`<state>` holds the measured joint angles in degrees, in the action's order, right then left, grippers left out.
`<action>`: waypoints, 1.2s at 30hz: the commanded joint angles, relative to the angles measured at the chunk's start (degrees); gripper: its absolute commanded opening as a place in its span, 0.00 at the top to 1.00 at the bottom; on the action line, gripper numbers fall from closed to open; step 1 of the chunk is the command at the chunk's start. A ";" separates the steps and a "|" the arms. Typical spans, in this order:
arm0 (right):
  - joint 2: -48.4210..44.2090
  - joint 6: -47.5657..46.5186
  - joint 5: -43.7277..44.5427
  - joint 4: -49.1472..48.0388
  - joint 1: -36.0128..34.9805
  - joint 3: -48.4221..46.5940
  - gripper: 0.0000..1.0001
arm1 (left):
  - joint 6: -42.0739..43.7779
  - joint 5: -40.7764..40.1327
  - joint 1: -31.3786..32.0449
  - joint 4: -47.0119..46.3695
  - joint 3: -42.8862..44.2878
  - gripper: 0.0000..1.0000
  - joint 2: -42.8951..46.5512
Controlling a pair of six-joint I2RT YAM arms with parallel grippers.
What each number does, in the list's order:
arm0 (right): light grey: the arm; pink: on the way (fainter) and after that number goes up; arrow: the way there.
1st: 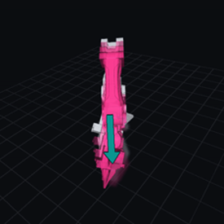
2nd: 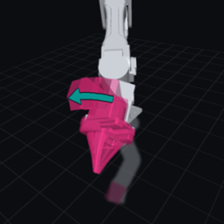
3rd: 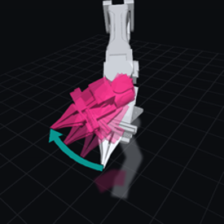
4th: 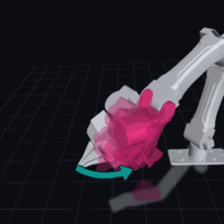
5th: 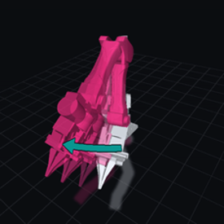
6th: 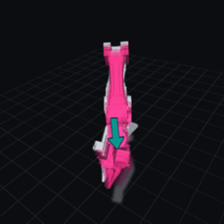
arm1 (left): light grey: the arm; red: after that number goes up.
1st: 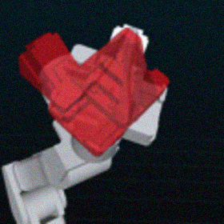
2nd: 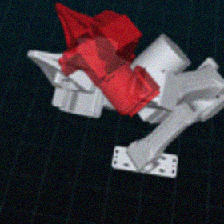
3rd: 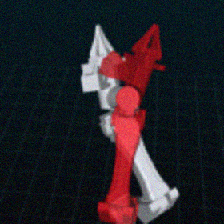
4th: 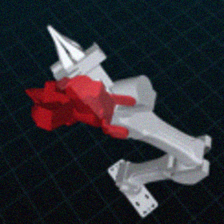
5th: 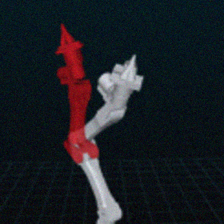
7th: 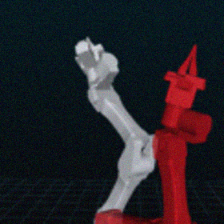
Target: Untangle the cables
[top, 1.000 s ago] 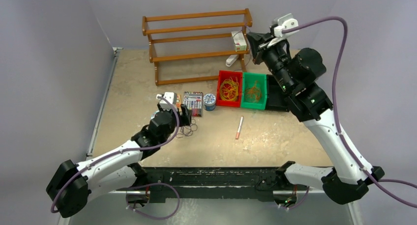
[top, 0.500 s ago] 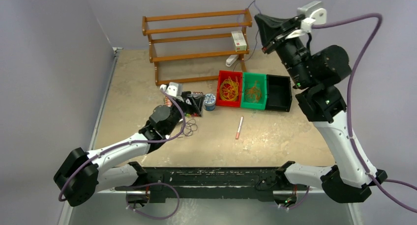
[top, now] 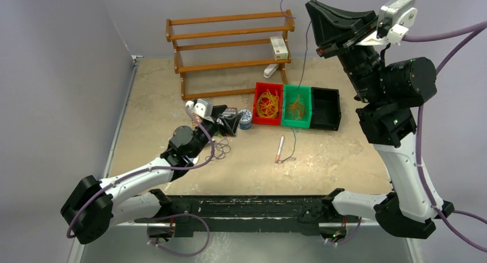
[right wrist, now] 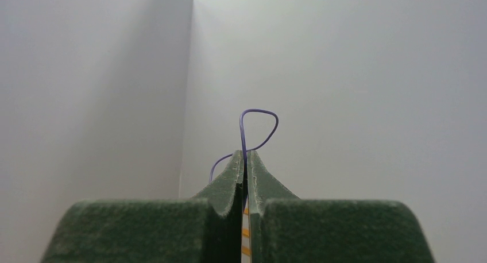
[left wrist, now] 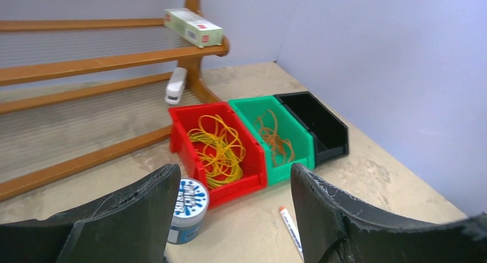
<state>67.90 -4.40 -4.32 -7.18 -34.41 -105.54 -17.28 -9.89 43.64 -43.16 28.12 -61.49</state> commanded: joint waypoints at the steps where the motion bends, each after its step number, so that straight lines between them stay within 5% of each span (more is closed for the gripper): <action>1: 0.14 2.10 -2.14 -1.24 0.20 -0.04 1.00 | 1.89 11.37 0.00 -5.89 1.33 0.30 1.12; 10: 0.06 6.12 -3.81 -1.55 0.22 5.39 1.00 | 0.51 23.57 0.26 -14.70 1.99 0.29 -1.54; 27: 0.48 6.86 -10.41 -1.72 0.18 7.37 1.00 | 6.00 12.62 0.23 -25.77 3.24 0.29 -11.09; 36: 0.35 7.17 -11.15 -1.44 0.22 8.06 1.00 | 3.38 28.28 0.32 -27.26 7.43 0.33 -14.43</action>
<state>69.36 1.96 -13.87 -6.33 -34.41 -97.34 -12.51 9.47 43.66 -64.71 32.51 -75.02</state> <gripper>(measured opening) 0.008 0.680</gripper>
